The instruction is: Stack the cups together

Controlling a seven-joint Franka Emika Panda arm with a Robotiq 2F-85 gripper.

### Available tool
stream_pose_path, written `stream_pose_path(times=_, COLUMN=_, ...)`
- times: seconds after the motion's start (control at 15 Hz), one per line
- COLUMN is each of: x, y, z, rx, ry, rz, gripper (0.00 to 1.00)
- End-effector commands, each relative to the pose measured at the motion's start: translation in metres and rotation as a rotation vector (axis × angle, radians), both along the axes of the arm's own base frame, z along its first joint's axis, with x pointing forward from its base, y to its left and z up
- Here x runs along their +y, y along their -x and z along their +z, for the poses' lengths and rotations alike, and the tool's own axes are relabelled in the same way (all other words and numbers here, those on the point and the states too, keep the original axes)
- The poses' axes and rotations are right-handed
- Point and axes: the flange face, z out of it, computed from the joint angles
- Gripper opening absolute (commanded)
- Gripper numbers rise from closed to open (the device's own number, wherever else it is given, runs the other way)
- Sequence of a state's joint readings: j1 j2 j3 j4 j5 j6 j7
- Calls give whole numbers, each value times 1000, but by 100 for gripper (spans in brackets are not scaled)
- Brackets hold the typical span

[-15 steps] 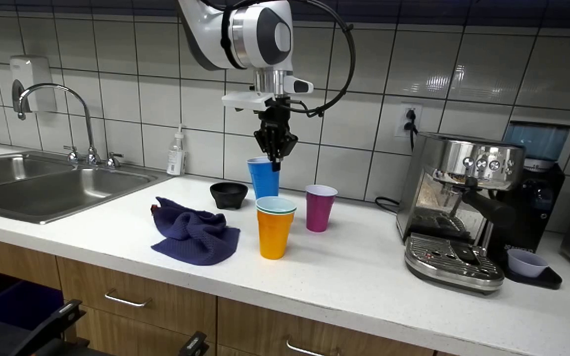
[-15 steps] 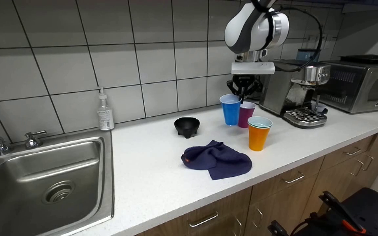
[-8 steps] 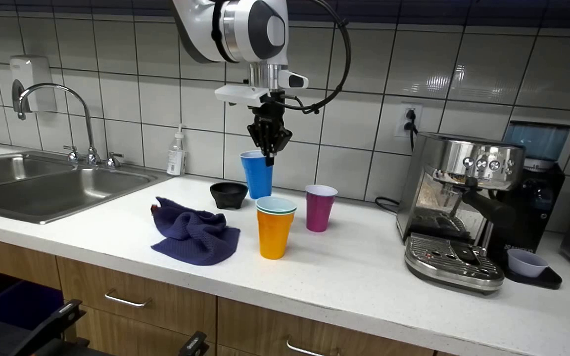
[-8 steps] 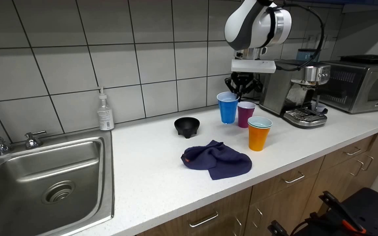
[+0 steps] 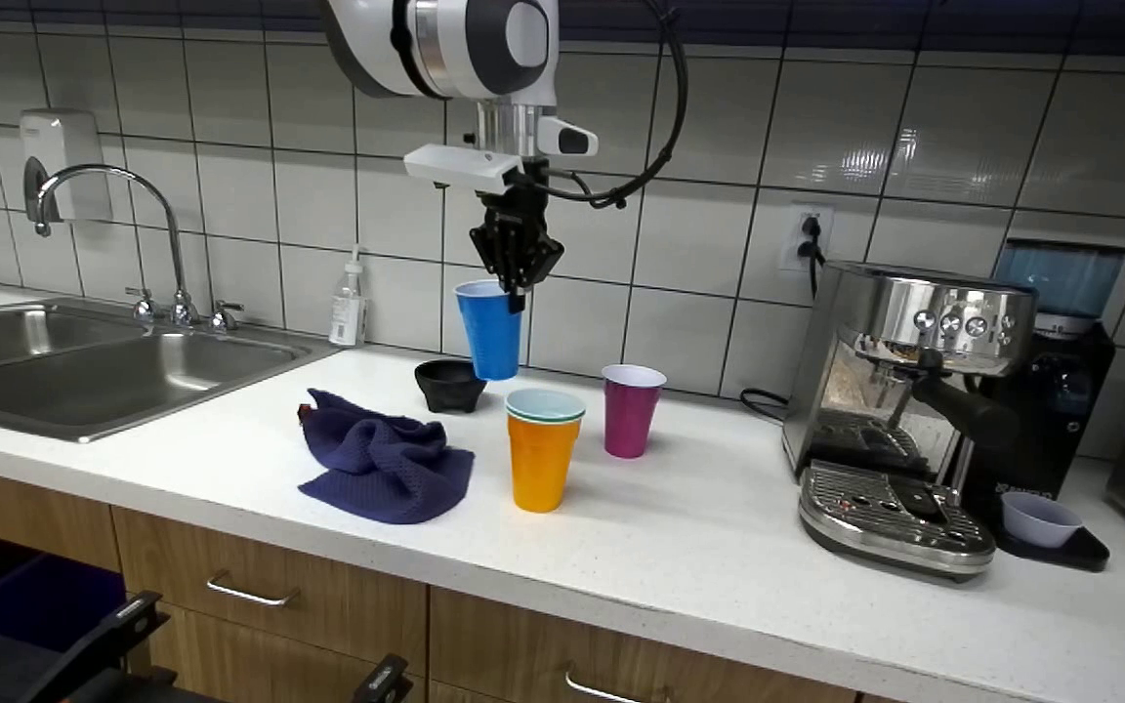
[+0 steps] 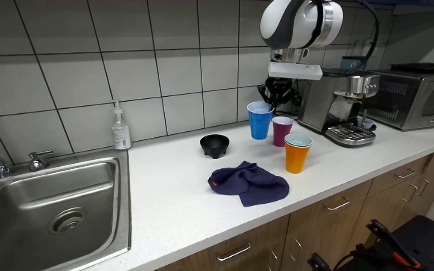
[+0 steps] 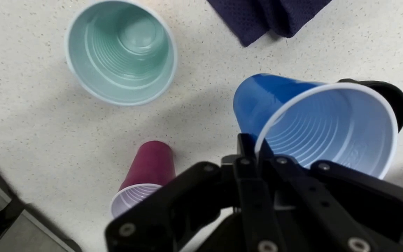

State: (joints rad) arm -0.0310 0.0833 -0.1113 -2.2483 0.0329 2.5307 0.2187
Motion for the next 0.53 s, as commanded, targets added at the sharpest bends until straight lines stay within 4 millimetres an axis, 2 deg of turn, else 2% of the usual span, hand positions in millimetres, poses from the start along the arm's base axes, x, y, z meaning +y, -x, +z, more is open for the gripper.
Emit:
stream_pose_path(times=0.0, x=-3, y=21, z=18, rx=-29, ry=-15, rz=40, gripper=1)
stream_pose_path(times=0.47, x=-25, y=41, z=39, rx=-61, ry=-11, rz=36, gripper=1)
